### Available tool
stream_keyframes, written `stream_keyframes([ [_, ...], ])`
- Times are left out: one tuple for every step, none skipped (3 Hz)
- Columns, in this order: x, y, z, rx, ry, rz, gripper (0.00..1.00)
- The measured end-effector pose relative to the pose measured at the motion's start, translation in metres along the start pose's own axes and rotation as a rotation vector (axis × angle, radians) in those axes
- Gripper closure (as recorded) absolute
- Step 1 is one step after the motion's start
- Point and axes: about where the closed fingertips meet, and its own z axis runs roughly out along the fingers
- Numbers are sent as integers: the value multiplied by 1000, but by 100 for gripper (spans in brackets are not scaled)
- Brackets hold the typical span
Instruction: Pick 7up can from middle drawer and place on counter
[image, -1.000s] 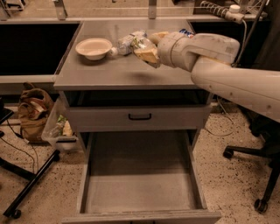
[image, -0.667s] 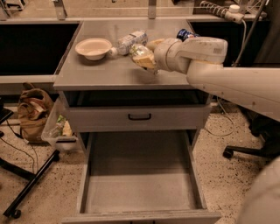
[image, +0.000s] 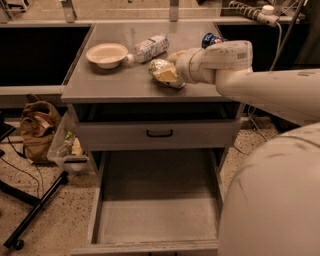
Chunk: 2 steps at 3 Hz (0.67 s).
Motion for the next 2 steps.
stream_keyframes([
  [0,0,0,0,0,0,57],
  [0,0,0,0,0,0,34],
])
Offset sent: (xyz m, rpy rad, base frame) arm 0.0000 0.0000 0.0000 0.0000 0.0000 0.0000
